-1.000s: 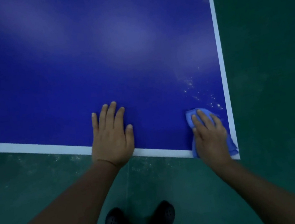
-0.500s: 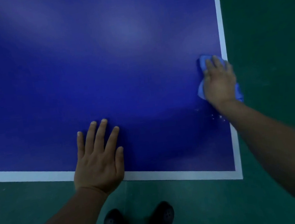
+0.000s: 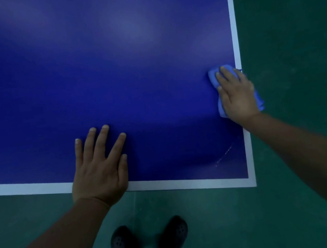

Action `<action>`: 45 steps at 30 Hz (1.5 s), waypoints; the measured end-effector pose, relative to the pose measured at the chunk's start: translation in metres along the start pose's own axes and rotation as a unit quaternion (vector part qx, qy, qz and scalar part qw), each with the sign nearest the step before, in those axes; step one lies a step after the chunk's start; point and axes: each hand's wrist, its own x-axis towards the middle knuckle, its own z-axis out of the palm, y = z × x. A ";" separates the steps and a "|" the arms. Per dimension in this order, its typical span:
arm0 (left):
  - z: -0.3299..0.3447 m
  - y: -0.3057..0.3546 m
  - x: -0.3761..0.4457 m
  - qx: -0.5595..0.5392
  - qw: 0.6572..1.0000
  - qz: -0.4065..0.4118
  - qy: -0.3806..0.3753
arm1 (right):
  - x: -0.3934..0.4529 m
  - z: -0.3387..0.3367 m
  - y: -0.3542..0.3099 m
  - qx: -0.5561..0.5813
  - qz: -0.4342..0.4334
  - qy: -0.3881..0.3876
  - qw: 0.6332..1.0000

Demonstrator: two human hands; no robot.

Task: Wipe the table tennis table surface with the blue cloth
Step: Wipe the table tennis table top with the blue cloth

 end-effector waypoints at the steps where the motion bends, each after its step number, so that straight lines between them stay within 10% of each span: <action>1: 0.000 0.000 0.000 -0.003 1.000 0.001 0.002 | -0.012 0.002 -0.004 -0.002 0.010 0.006 1.000; 7: -0.002 -0.001 -0.002 -0.008 1.000 0.000 -0.010 | -0.185 -0.013 -0.046 0.025 -0.126 -0.076 0.989; 15: -0.003 0.001 -0.003 -0.019 1.000 0.005 0.010 | -0.070 -0.010 -0.029 0.025 -0.003 -0.002 1.000; 22: -0.006 0.004 -0.004 -0.023 1.000 -0.002 0.008 | -0.201 -0.022 -0.055 0.053 -0.202 -0.078 0.975; 29: -0.004 0.005 -0.004 -0.020 0.999 0.006 0.026 | -0.089 -0.005 -0.064 0.039 0.054 -0.019 0.998; 35: -0.004 0.004 -0.006 -0.026 0.999 0.007 0.036 | -0.183 -0.012 -0.107 0.066 -0.120 -0.056 0.989; 45: -0.007 0.011 -0.005 0.023 0.998 -0.053 0.005 | -0.127 -0.016 -0.022 0.067 -0.077 -0.081 0.991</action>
